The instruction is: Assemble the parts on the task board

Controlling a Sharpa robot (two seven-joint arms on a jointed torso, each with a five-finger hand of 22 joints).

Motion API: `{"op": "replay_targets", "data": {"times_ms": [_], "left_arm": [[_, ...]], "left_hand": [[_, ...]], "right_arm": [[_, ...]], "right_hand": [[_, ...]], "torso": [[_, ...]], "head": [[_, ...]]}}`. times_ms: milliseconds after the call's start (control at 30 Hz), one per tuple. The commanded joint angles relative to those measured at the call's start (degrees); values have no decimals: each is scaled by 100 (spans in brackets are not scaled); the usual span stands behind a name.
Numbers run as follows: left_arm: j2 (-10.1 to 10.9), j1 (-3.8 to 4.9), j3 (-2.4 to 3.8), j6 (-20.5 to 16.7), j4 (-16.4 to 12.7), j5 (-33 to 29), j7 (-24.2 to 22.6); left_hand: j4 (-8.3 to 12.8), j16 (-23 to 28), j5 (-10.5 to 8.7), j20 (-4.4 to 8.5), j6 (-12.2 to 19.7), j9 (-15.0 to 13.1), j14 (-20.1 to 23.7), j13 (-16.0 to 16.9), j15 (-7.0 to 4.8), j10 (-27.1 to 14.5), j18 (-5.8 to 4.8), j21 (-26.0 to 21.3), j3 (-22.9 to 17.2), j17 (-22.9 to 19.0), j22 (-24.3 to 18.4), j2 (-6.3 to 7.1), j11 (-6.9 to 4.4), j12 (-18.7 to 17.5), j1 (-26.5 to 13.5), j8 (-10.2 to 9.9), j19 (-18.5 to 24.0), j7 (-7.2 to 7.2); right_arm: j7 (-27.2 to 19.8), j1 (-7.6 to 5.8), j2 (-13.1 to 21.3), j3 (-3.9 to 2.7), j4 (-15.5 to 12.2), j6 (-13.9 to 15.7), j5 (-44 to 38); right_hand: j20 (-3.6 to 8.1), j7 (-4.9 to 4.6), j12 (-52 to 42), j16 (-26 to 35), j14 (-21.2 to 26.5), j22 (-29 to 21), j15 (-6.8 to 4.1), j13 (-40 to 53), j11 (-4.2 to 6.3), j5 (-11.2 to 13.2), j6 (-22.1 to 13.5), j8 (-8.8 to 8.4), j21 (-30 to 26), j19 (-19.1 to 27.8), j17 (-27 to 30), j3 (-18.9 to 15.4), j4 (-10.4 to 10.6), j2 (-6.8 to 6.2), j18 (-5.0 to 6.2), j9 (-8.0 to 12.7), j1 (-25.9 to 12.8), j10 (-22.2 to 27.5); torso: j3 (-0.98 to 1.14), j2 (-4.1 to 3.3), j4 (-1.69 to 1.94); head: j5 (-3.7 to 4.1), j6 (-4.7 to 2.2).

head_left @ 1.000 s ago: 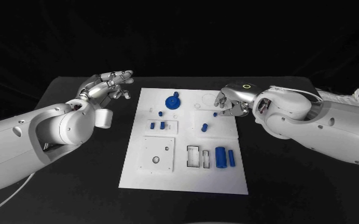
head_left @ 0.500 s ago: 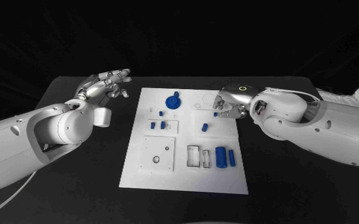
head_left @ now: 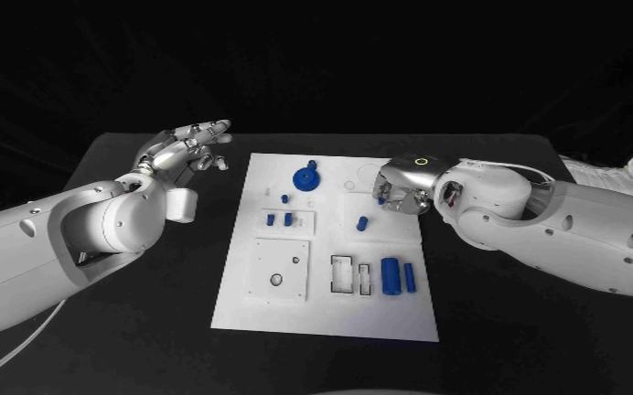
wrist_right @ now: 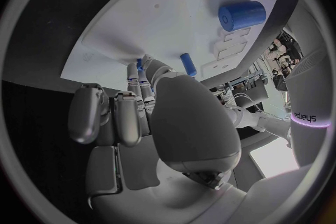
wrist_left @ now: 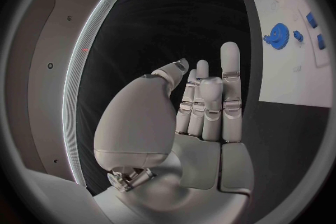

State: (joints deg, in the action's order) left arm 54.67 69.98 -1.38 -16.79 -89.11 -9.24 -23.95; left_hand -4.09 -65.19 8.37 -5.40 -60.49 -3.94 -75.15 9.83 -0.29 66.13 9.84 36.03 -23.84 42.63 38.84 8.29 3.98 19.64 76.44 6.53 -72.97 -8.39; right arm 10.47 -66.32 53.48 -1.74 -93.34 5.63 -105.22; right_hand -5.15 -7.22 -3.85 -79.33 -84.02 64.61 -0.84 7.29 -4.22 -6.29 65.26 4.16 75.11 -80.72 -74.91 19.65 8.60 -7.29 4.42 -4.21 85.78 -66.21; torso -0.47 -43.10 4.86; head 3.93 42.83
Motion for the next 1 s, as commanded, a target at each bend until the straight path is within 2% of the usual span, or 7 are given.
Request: {"op": "replay_targets", "data": {"times_ms": [33, 333, 600, 1000], "left_arm": [[2, 1, 3, 13, -23, -34, -45], [7, 2, 3, 0, -30, -34, -12], [13, 2, 3, -10, -39, -32, 15], [19, 2, 3, -41, -39, 1, 65]], "left_hand": [[17, 26, 12, 26, 27, 9, 19, 10, -30, -35, 57, -28, 31, -6, -7, -29, 3, 25, 7, -2, -19, -18], [26, 20, 13, 23, 46, 11, 18, 24, -25, -75, 56, -36, 37, -7, -12, -31, 11, 52, 15, -8, -24, -27], [32, 18, 14, 19, 69, 13, 20, 37, -19, -111, 56, -44, 42, -17, -17, -35, 20, 81, 19, -15, -30, -39], [58, 18, 15, 7, 102, 10, 26, 66, 1, -175, 52, -59, 46, -41, -26, -42, 51, 143, 47, -12, -40, -85]], "right_arm": [[13, 15, -19, -2, 6, -188, -73], [27, 24, -44, -2, 15, -233, -110], [106, 51, -93, -2, 43, -311, -249], [279, 119, -133, -2, 27, -435, -494]], "right_hand": [[5, 31, 21, 20, -328, -8, 0, -50, 34, 24, 64, -23, -37, -11, -66, 87, -17, -49, 71, -14, -31, -28], [35, 70, 12, 29, -328, -15, -30, -170, 66, 32, 177, -10, -46, -15, -47, 335, -87, -54, 69, -35, -118, -130], [50, 81, -3, 3, -337, 20, -41, -250, 85, 55, 305, 12, -26, -36, -72, 563, -232, -8, 62, -69, -168, -311], [58, 83, 0, -19, -342, 42, -47, -282, 97, 88, 357, 18, -12, -48, -94, 660, -328, 4, 59, -87, -186, -384]], "torso": [[3, -1, -2], [5, 0, 0], [8, -4, -6], [3, 6, -6]], "head": [[-1, 9], [2, 19], [1, 40], [12, 80]]}}
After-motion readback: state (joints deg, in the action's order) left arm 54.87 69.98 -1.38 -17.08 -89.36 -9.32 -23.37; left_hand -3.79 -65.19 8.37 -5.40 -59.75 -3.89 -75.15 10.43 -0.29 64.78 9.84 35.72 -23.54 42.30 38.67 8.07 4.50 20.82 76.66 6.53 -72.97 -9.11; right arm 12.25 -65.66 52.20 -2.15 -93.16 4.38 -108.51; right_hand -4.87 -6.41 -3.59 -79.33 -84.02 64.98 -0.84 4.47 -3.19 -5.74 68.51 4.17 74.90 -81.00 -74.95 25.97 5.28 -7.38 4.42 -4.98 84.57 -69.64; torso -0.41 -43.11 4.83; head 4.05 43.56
